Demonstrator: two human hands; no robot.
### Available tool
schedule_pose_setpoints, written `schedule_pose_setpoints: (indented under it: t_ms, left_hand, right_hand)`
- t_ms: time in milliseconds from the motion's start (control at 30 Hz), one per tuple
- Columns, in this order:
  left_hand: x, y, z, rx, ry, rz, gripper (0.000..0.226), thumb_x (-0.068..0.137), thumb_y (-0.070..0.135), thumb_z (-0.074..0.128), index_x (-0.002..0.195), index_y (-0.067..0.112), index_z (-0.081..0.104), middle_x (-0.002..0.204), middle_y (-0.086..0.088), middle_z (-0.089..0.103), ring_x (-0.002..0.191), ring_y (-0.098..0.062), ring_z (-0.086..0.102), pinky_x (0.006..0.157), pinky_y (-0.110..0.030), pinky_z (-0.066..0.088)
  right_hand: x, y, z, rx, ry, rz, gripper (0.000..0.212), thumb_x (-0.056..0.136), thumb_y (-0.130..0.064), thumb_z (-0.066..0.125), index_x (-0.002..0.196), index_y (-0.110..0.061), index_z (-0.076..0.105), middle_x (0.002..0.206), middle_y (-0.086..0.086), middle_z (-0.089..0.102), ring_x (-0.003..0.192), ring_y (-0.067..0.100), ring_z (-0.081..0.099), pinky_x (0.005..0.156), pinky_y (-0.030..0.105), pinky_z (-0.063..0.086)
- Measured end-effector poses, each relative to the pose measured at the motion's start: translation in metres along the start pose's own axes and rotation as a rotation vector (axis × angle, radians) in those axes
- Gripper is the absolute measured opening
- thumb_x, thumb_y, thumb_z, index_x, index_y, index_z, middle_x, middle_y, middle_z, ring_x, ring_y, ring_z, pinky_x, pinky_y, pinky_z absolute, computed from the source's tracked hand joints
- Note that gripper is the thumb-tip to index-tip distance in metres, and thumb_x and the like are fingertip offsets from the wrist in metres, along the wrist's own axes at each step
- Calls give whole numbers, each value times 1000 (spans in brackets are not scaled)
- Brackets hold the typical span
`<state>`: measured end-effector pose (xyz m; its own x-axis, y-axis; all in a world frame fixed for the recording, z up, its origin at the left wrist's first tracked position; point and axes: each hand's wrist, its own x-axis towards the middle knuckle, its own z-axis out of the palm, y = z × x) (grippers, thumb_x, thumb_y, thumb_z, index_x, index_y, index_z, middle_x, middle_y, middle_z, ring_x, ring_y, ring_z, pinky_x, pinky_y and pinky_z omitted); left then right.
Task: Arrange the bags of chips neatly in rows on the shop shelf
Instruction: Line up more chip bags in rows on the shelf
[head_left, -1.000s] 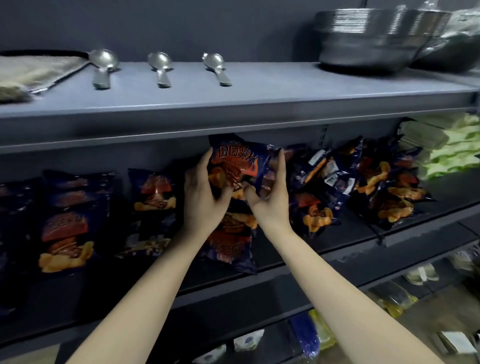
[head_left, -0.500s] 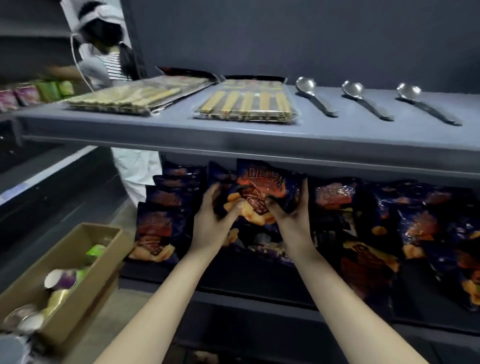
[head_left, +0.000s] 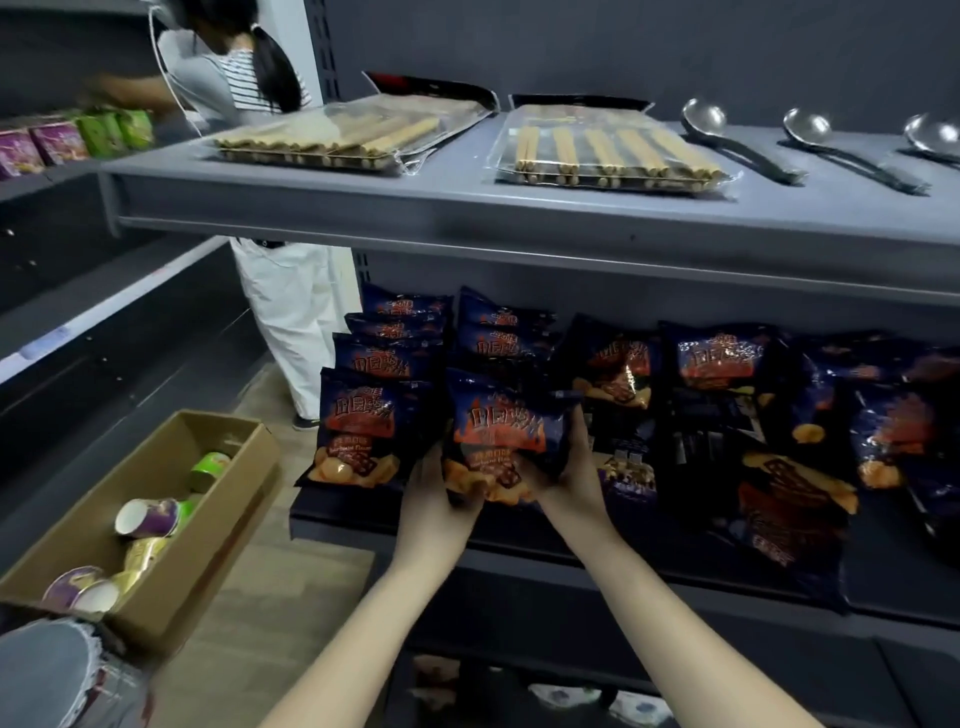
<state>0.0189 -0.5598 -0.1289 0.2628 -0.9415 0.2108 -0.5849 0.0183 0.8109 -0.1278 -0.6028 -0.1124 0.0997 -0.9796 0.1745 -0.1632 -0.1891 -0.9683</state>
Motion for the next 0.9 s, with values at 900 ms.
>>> schedule_pose_setpoints:
  t_ms: [900]
  left_hand:
    - [4,-35,17,32,-64,218,105,88,10,60,138,41,-27,157,0,-1,143,-13,10,112,-39,32]
  right_hand:
    - [-21,31,54,-490,276,116,84,87,-53,50,133,-59,-20,154,7,20,125,32,48,96,54,44]
